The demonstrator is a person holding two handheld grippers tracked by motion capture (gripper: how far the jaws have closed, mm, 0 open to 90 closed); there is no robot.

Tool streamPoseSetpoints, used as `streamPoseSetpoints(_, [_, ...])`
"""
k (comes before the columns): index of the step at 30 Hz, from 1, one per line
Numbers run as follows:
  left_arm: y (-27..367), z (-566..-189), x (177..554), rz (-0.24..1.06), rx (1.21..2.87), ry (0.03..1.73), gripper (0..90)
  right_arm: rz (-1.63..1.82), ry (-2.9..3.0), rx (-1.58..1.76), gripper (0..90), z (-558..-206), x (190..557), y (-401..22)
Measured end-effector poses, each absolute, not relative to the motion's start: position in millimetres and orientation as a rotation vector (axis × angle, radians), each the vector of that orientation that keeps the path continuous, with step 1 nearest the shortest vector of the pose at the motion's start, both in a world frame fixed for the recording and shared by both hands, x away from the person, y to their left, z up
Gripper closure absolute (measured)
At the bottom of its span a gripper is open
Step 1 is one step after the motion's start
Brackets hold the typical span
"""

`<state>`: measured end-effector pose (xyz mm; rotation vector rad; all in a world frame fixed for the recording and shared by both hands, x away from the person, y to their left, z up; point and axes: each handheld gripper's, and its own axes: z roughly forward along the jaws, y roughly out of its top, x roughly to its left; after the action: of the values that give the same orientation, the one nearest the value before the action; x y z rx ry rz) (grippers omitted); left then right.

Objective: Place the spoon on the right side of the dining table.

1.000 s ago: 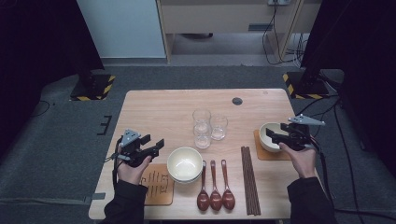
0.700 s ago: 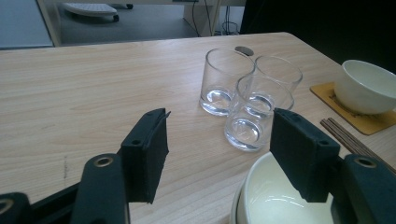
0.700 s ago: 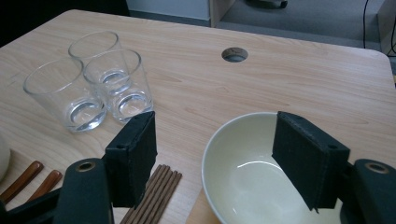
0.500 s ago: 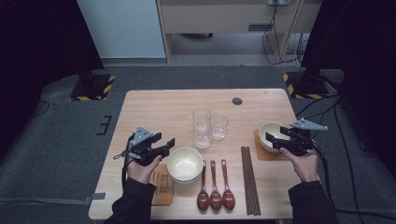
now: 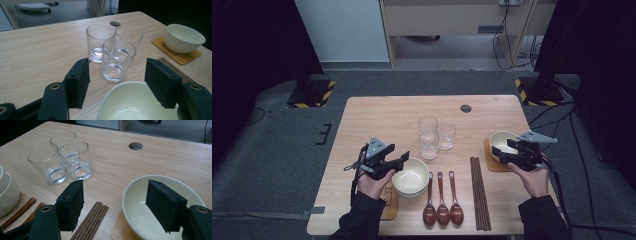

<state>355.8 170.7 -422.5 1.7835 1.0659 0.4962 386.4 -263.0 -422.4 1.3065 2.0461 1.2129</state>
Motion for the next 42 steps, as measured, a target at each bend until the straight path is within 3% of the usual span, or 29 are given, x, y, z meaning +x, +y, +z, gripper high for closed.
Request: streamPoseSetpoints(42, [124,-436,335,0.413,1.848,0.964,41.0,1.257,2.123,1.257,31.0,-427,381,-232])
